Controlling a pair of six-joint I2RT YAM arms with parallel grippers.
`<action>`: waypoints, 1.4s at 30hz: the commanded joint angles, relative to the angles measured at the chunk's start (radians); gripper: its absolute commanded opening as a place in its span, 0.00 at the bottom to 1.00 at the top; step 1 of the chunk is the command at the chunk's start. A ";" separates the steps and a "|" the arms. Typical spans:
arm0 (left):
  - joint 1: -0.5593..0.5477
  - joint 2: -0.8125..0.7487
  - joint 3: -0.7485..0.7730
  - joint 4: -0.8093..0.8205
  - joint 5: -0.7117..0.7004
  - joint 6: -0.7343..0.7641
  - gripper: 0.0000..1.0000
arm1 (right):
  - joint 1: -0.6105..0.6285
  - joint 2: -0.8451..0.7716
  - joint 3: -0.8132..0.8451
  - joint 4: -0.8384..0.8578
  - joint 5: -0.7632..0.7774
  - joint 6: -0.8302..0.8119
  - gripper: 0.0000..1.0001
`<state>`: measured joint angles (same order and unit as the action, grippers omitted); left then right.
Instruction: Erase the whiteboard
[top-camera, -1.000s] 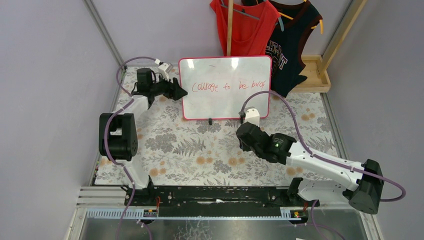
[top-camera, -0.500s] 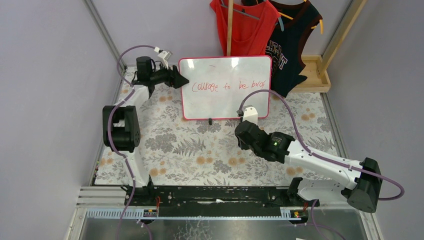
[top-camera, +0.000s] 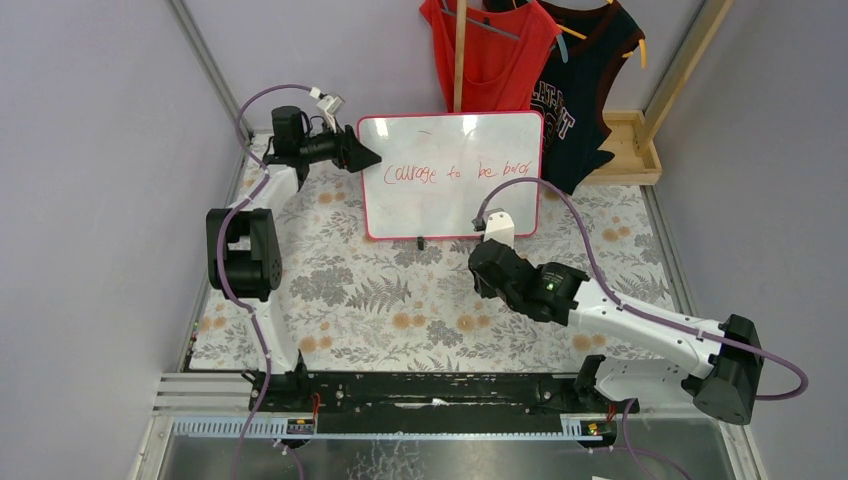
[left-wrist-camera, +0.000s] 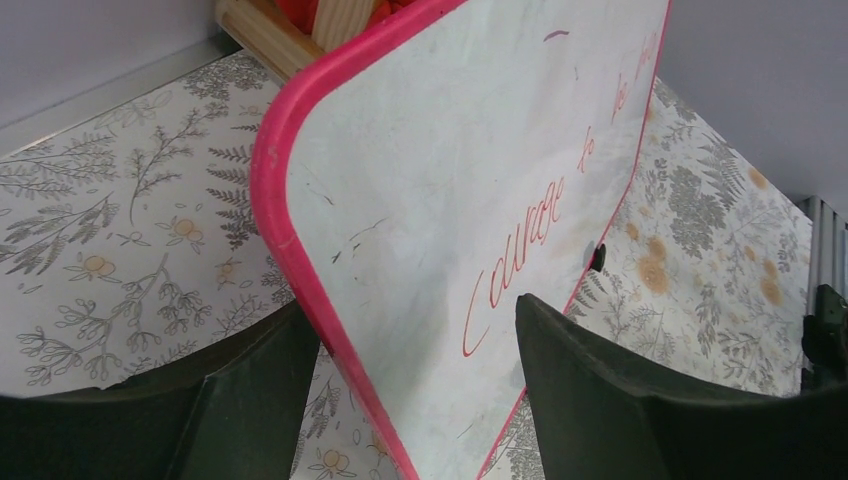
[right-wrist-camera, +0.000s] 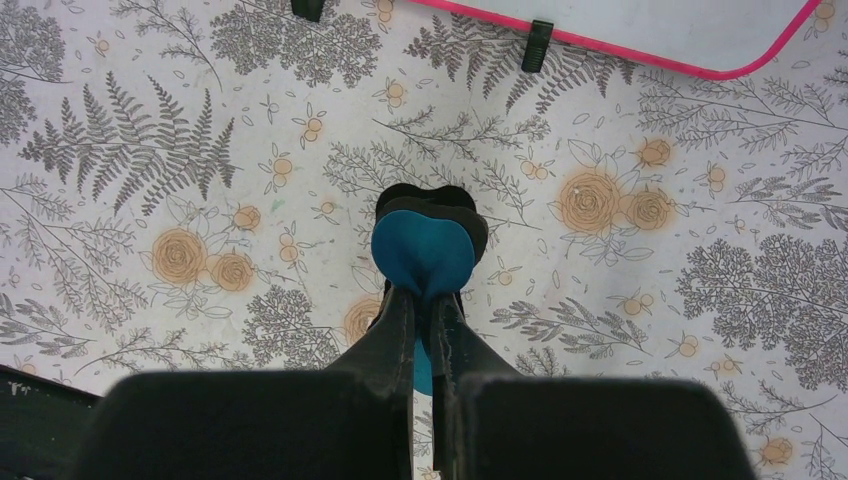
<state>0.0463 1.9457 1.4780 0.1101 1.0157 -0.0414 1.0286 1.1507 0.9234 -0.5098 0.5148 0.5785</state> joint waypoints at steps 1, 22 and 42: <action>0.004 0.015 0.044 0.021 0.060 -0.032 0.69 | 0.005 0.017 0.059 0.047 0.015 -0.006 0.00; 0.001 0.160 0.224 0.003 0.218 -0.093 0.68 | 0.006 0.060 0.098 0.058 -0.001 0.003 0.00; 0.023 0.491 0.404 1.484 0.472 -1.514 0.46 | 0.006 0.109 0.140 0.059 0.000 -0.003 0.00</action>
<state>0.0601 2.3993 1.8202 1.2137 1.4006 -1.1915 1.0286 1.2491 1.0130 -0.4797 0.5056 0.5766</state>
